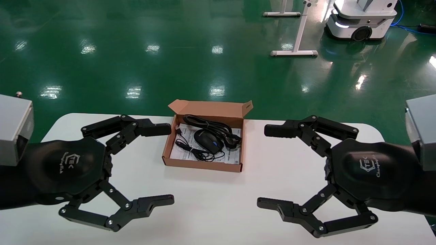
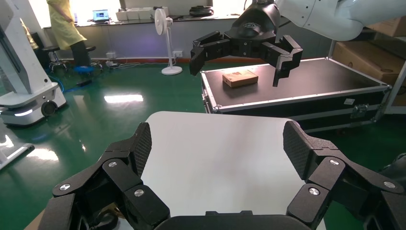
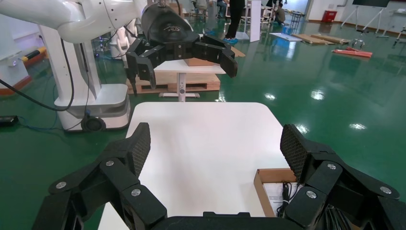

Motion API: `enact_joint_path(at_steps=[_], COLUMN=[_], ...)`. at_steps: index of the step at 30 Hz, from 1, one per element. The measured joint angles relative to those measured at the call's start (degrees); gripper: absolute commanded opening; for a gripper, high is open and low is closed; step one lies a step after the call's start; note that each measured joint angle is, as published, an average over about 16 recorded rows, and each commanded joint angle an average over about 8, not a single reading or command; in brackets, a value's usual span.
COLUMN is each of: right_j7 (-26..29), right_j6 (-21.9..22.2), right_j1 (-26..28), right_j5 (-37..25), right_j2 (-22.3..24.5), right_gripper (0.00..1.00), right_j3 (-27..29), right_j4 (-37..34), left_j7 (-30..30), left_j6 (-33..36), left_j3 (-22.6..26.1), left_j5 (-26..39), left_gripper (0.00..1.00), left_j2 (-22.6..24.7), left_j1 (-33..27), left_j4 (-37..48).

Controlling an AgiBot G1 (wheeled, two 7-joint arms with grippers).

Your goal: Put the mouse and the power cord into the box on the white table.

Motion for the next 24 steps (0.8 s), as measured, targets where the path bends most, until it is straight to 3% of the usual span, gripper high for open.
enact_joint_path(at_steps=[24], right_j7=[-0.08], right_j6=[0.03], right_j1=[0.08], right_j5=[-0.08], right_j2=[-0.06], right_gripper=[1.00], right_j3=[-0.07], right_j4=[-0.12], left_j7=[0.02], left_j6=[-0.03], left_j3=[0.04], left_j5=[0.05], left_gripper=[1.00], left_j2=[0.05], left_j1=[-0.05], left_j4=[0.07])
